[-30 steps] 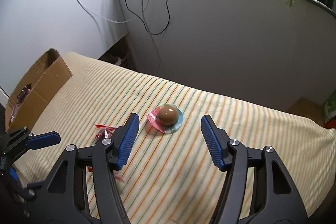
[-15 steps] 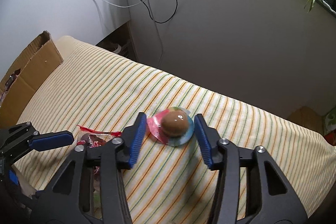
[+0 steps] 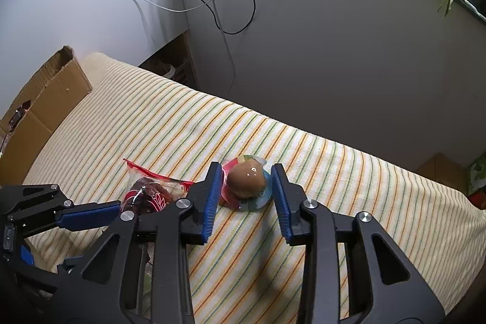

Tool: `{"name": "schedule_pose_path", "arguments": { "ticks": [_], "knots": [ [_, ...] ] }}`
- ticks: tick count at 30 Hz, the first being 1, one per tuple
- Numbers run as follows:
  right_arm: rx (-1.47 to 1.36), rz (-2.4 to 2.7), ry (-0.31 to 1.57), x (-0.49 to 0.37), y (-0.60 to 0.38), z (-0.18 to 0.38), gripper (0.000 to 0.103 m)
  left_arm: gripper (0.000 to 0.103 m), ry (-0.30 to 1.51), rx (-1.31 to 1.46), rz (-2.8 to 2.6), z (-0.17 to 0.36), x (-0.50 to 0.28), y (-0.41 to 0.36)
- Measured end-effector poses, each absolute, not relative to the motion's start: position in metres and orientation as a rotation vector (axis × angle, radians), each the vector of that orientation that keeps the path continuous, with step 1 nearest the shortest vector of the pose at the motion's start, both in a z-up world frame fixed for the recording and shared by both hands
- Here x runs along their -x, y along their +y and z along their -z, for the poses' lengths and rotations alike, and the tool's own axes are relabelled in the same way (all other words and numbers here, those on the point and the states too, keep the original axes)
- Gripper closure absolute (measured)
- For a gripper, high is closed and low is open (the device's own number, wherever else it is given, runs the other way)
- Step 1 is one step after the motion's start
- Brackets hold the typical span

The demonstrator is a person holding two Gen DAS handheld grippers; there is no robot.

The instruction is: Organize snacks

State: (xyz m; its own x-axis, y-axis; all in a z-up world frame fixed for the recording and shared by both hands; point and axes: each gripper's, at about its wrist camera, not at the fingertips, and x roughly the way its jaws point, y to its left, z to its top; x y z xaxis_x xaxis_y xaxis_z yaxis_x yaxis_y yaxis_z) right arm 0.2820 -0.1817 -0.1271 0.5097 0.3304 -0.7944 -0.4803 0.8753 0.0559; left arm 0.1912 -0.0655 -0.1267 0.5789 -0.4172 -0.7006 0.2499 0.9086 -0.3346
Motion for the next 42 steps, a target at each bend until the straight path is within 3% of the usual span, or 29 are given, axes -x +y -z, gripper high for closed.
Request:
{"name": "schedule_pose_path", "arguments": {
  "ticks": [2,17,42],
  "knots": [
    [0.172,-0.492,0.912,-0.280,-0.185,0.127,0.074,0.072,0.870,0.211,0.396,0.127,-0.190,-0.065],
    [0.112,-0.491,0.893,-0.274,-0.208,0.124,0.075,0.075,0.837,0.242,0.380,0.121,-0.181,-0.040],
    [0.048,-0.463,0.720,-0.188,-0.255,0.018,0.075,0.075,0.670,0.259,0.198,0.056,-0.085,0.074]
  ]
}}
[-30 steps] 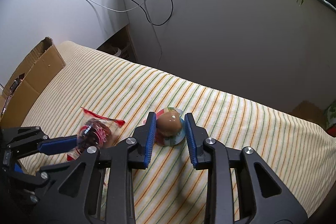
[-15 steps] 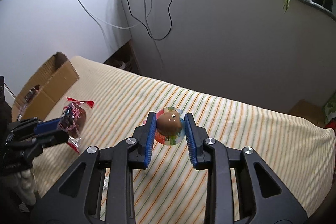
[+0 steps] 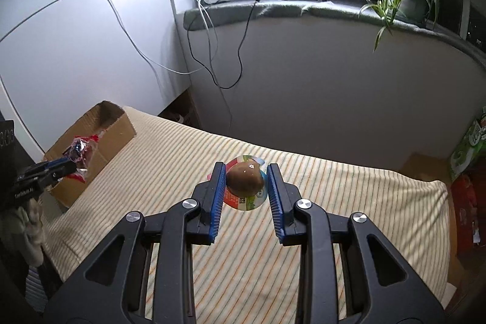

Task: Organize snacks
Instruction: 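Grasp the red-tied chocolate bag with the left gripper while the right gripper grasps the round chocolate, then carry the chocolate bag and round chocolate over the cardboard box with both grippers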

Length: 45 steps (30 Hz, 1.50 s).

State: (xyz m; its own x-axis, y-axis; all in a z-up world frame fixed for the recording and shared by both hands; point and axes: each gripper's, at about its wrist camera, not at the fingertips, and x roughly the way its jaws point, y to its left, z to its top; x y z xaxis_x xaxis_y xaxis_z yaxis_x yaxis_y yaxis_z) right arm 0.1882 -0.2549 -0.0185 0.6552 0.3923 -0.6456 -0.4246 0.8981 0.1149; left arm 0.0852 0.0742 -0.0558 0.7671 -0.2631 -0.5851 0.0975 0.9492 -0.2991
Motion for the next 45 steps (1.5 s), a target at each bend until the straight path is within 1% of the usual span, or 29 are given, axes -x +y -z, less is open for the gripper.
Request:
{"name": "schedule_pose_path", "arguments": {
  "ticks": [8,23,32,45],
  "knots": [
    [0.069,-0.545,0.703,-0.168,-0.209,0.011,0.075,0.075,0.633,0.273,0.097,0.044,-0.055,0.120],
    [0.183,-0.738,0.700,-0.153,-0.058,0.011,0.075,0.075,0.598,0.305,-0.035,0.044,-0.026,0.186],
    [0.214,-0.806,0.728,-0.159,0.013,0.022,0.075,0.075,0.587,0.300,-0.065,0.047,-0.032,0.201],
    [0.228,-0.845,0.794,-0.176,0.072,0.049,0.075,0.075,0.593,0.299,-0.071,0.054,-0.043,0.205]
  ]
}}
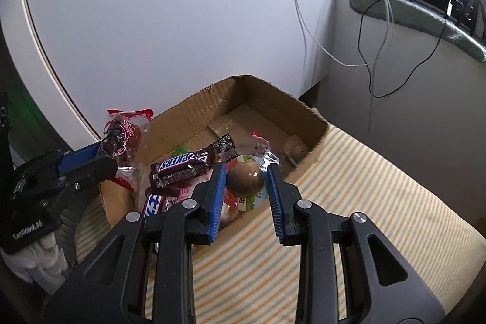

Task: Organize snacks
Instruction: 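Carry the chocolate bag and round chocolate over the cardboard box with both grippers, then open both grippers to drop the bag and round chocolate into the box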

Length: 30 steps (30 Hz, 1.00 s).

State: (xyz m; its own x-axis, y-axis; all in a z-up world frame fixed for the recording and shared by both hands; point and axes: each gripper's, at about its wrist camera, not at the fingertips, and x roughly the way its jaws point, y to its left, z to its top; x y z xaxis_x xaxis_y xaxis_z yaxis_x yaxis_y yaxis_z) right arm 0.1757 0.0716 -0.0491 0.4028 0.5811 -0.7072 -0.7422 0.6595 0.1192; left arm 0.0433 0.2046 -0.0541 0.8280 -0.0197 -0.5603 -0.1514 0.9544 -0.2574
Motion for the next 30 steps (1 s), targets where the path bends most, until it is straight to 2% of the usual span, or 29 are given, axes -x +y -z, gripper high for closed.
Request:
{"name": "schedule_pose_path", "arguments": {
  "ticks": [30],
  "knots": [
    [0.290,-0.885,0.804,-0.166,0.095,0.058,0.073,0.072,0.608,0.262,-0.100,0.054,-0.050,0.199]
  ]
}}
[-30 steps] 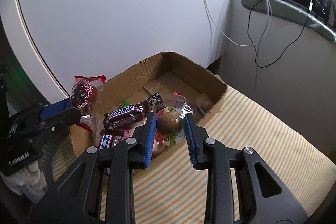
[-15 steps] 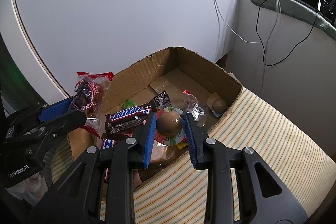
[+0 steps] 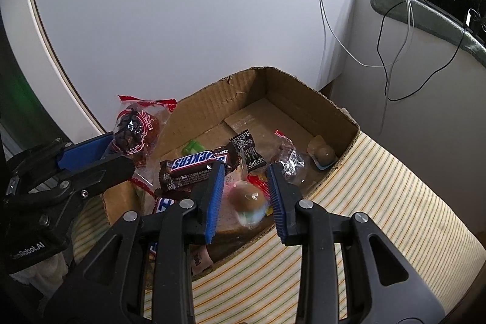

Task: Organize snacks
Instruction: 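Open both grippers to drop the bag and round chocolate into the box, then move the right gripper to the small green candy and close on it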

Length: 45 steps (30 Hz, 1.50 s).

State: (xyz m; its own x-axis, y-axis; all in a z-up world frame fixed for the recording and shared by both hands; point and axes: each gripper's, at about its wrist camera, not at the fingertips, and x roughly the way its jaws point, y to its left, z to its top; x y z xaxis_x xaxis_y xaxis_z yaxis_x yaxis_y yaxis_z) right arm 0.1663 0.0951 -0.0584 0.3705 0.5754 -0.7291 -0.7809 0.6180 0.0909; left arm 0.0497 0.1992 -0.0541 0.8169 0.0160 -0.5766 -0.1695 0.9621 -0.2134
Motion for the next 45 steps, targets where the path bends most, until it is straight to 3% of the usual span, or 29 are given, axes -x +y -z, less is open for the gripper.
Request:
{"name": "schedule_pose_path", "arguments": {
  "ticks": [7,9,10,15,18,20,23,26,30,45],
  "knots": [
    [0.297,-0.875,0.799,-0.165,0.092,0.057,0.069,0.072,0.600,0.259,-0.117,0.051,-0.045,0.200],
    [0.299,-0.868,0.788,-0.164,0.090,0.055,0.051,0.069,0.602,0.257,-0.118,0.050,-0.045,0.200],
    [0.299,-0.864,0.780,-0.163,0.089,0.053,0.049,0.068,0.600,0.255,-0.118,0.050,-0.044,0.200],
    [0.302,-0.851,0.756,-0.159,0.084,0.046,0.043,0.067,0.590,0.254,-0.126,0.046,-0.038,0.200],
    [0.301,-0.839,0.740,-0.156,0.078,0.041,0.028,0.059,0.583,0.251,-0.129,0.043,-0.035,0.198],
    [0.293,-0.836,0.731,-0.154,0.074,0.038,0.027,0.058,0.578,0.246,-0.132,0.041,-0.032,0.196],
    [0.293,-0.821,0.724,-0.150,0.067,0.034,0.026,0.046,0.570,0.240,-0.137,0.038,-0.027,0.193],
    [0.292,-0.813,0.705,-0.142,0.055,0.031,0.017,0.045,0.557,0.239,-0.136,0.033,-0.020,0.189],
    [0.284,-0.784,0.688,-0.133,0.030,0.028,0.017,0.038,0.548,0.246,-0.128,0.031,-0.012,0.183],
    [0.233,-0.534,0.726,-0.118,-0.125,0.056,0.017,0.036,0.585,0.208,-0.057,0.043,0.013,0.140]
  ]
}}
